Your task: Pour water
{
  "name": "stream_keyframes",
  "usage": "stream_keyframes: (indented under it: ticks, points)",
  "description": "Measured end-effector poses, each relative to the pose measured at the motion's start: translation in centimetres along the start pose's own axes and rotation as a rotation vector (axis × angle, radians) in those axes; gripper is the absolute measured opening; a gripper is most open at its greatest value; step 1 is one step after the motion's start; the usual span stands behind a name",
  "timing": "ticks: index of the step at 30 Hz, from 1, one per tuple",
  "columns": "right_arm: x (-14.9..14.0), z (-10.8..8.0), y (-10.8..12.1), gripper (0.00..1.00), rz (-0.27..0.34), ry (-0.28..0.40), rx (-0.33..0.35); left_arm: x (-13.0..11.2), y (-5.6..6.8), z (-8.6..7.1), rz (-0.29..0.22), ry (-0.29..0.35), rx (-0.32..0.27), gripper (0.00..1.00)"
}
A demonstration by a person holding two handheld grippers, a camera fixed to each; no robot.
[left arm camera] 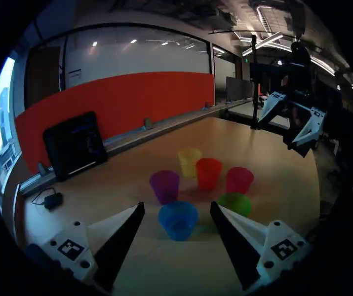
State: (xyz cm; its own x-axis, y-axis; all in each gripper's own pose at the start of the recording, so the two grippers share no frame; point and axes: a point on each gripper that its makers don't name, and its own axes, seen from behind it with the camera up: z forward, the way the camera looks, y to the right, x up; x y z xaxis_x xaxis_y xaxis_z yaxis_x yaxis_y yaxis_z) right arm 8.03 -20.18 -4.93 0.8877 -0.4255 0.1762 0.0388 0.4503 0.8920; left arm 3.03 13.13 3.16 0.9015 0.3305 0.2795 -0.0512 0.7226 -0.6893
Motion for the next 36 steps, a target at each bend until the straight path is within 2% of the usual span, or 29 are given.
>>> stream_keyframes:
  ticks: [9, 20, 36]
  points:
    - [-1.6, 1.4, -0.2, 0.99, -0.014, -0.048, 0.015, -2.6, 0.0, 1.0, 0.014, -0.058, -0.014, 0.99]
    - [-2.7, 3.1, -1.0, 0.99, 0.015, -0.079, 0.047, -5.7, 0.4, 2.4, 0.028, -0.128, -0.036, 0.99]
    - [-4.1, 5.2, -1.4, 0.99, 0.0, -0.118, 0.067, -8.0, 0.2, 5.0, -0.002, -0.191, -0.056, 0.99]
